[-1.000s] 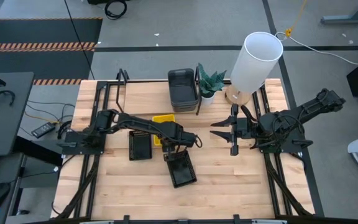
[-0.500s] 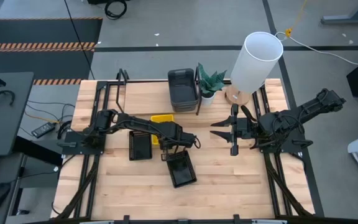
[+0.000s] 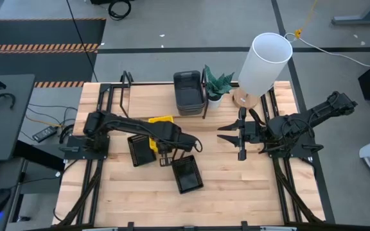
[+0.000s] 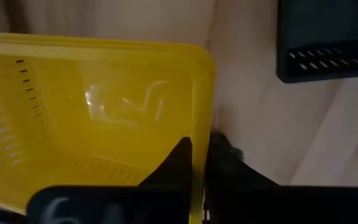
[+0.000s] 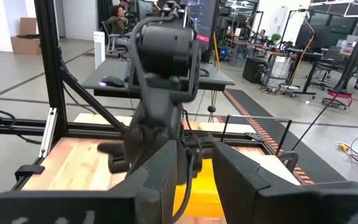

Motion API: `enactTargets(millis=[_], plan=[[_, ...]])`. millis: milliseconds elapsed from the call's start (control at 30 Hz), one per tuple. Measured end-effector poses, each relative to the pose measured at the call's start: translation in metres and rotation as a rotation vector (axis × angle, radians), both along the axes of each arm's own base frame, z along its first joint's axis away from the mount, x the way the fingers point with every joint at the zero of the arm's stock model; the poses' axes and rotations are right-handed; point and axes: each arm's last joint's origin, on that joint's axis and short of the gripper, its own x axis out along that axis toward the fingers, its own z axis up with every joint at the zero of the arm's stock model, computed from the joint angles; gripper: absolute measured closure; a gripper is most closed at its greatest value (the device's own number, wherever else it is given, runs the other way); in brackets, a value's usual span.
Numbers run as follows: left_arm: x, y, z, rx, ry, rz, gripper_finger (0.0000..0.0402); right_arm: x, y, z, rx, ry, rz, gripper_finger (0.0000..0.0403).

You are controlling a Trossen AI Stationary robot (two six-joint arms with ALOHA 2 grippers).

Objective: Stack baskets on shelf by color
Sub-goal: Put the stacked yellow bins on the shelf

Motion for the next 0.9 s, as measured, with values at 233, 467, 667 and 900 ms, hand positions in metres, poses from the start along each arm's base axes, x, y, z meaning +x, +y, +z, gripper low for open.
enactTargets(millis=[233,467,667,900], plan=[[-0.003,0.024,0.012,0.07,-0.033,0.008,0.0375,0.0,0.0,0.0,0.001,-0.003,0.0,0.0295],[0.0,0.061,0.012,0.071,-0.042,0.013,0.0374,0.0,0.0,0.0,0.0,0.001,0.0,0.0295],[-0.002,0.091,0.011,0.071,-0.041,0.077,0.0366,0.0,0.0,-0.001,-0.006,0.014,0.0,0.0295],[-0.005,0.119,0.011,0.07,-0.031,0.08,0.0365,0.0,0.0,-0.002,-0.006,0.015,0.0,0.0295]])
